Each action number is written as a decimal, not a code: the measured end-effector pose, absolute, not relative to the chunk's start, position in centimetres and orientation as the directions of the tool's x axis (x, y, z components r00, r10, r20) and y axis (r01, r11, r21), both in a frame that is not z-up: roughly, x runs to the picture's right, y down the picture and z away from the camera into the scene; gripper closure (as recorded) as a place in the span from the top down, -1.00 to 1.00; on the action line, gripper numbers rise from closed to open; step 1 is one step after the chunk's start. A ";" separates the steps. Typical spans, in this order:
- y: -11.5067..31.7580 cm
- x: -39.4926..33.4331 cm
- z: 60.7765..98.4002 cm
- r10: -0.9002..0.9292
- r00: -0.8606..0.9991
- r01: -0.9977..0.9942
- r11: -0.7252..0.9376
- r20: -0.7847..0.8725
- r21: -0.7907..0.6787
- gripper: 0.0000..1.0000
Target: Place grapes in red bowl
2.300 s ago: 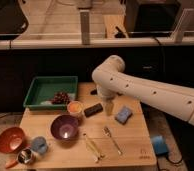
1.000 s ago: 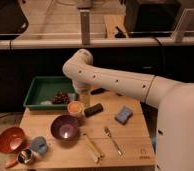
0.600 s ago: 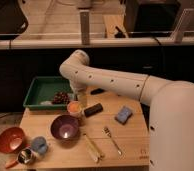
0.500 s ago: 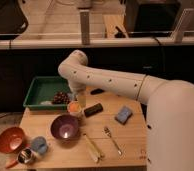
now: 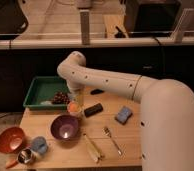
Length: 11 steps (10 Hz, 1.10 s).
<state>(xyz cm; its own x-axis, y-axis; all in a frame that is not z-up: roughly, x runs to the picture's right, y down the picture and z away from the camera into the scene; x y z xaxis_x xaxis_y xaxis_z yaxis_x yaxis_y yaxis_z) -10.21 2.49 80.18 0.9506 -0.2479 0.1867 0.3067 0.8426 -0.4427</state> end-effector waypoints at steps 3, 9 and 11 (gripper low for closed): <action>2.2 -10.7 81.4 -0.232 0.952 0.297 0.854 0.197 -0.428 0.60; 1.6 -11.2 83.1 -0.212 0.954 0.282 0.873 0.211 -0.397 0.60; 0.8 -11.2 83.4 -0.228 0.953 0.289 0.882 0.199 -0.373 0.60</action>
<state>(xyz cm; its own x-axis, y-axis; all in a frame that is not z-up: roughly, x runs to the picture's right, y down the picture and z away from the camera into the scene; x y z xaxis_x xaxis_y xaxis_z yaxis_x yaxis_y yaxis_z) -11.19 0.76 83.42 0.9531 -0.2276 0.1994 0.2886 0.8819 -0.3728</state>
